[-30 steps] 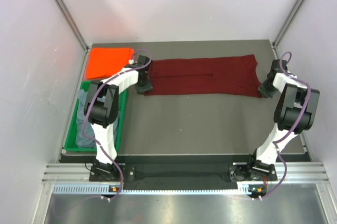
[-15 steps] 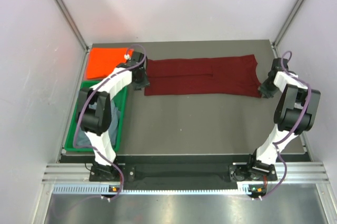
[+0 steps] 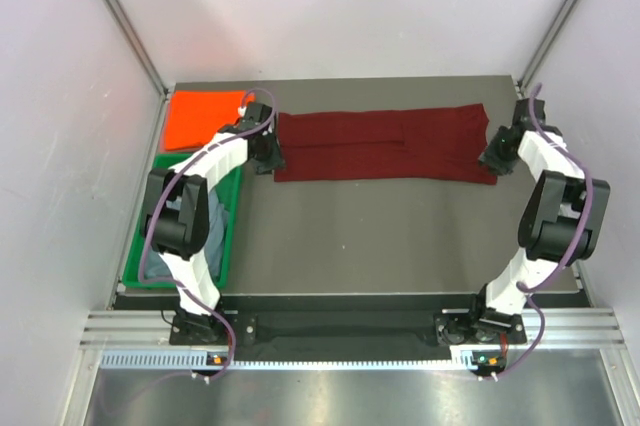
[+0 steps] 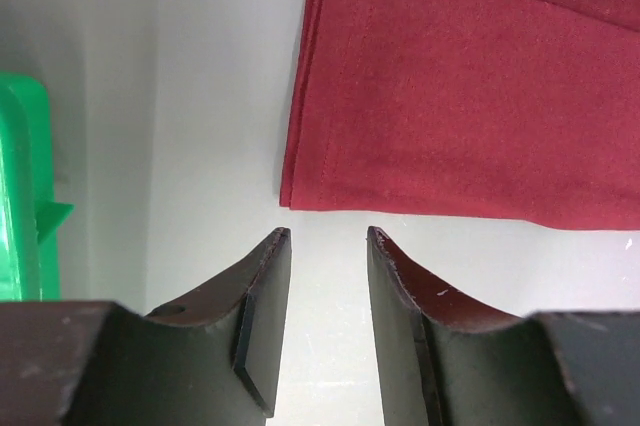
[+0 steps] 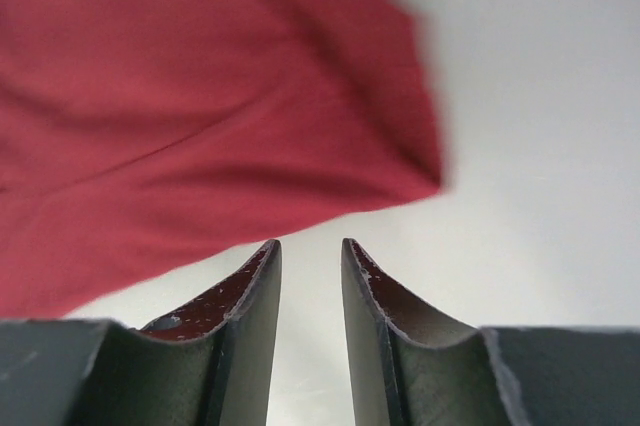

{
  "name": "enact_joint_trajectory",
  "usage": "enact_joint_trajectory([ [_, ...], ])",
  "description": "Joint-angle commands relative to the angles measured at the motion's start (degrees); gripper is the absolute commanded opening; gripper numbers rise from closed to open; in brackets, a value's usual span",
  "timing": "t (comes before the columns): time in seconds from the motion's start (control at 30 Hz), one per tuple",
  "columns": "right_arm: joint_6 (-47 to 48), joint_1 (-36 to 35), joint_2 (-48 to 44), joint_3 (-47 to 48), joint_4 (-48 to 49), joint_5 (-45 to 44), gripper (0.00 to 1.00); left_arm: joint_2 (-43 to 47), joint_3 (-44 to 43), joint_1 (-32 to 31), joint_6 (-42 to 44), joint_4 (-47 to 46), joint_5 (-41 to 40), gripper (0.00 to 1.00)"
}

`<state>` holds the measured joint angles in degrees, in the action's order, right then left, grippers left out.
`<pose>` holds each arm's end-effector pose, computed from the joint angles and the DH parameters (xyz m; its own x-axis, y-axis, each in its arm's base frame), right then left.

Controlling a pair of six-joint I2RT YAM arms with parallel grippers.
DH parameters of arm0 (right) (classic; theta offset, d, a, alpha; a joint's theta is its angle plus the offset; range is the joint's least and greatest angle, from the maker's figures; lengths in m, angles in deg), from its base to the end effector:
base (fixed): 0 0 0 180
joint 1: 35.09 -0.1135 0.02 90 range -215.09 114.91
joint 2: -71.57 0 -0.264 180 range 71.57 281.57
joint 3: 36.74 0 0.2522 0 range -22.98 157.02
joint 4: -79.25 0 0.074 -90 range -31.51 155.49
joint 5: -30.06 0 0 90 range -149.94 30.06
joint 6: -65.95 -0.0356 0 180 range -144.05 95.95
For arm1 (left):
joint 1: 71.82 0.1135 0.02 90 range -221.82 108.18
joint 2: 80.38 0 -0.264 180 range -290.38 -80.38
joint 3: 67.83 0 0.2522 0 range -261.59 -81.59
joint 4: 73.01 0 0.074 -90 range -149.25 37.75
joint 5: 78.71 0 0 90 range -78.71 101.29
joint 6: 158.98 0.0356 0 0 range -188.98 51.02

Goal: Fold and stack the t-shirts
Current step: Fold the tshirt

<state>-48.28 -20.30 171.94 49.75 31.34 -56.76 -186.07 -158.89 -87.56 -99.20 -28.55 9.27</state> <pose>0.3526 -0.0910 0.2162 -0.6828 0.6041 -0.4110 0.5590 0.7941 0.2386 0.3774 -0.1051 0.2099 -0.8413 -0.2855 -0.4591 -0.1964 0.9526 -0.2324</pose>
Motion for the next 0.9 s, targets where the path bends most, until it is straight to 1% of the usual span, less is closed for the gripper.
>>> enact_joint_trajectory([
  [0.0,4.11,-4.41,-1.85,2.6,-1.71,4.39,0.32,-0.65,-0.48,0.54,1.74,-2.49,1.76,0.42],
  [0.07,2.26,-5.99,-2.9,0.85,0.91,4.9,0.32,-1.71,-0.66,0.54,1.92,-1.96,1.5,0.42],
  [0.2,1.99,-8.63,-2.47,0.92,2.16,6.74,0.33,-3.2,-0.14,0.72,2.0,-2.04,-0.53,0.42],
  [0.23,2.34,-11.33,-2.73,1.18,2.07,6.4,0.33,-4.43,0.56,1.07,1.48,-3.18,0.17,0.42],
  [0.37,2.34,-12.76,-3.96,0.75,2.42,5.87,0.34,-5.4,0.74,1.07,0.78,-3.63,-0.43,0.41],
  [0.47,2.43,-13.2,-5.19,0.31,2.68,5.78,0.34,-6.28,0.57,1.16,0.51,-2.49,-4.2,0.41],
  [0.6,2.96,-13.47,-6.95,-0.57,3.39,5.96,0.34,-7.69,0.57,1.33,-0.1,-2.22,-4.57,0.4],
  [0.73,2.87,-13.47,-7.04,-0.66,2.95,5.35,0.34,-8.22,0.57,1.33,-0.02,-1.96,-4.66,0.34],
  [0.83,2.87,-13.47,-7.74,-0.83,2.6,4.21,0.34,-7.87,0.92,1.33,-0.02,-1.96,-4.05,0.23],
  [0.87,2.78,-13.47,-8.0,-0.92,2.51,3.77,0.34,-7.6,1.36,1.33,-0.02,-1.96,-3.87,0.18],
])
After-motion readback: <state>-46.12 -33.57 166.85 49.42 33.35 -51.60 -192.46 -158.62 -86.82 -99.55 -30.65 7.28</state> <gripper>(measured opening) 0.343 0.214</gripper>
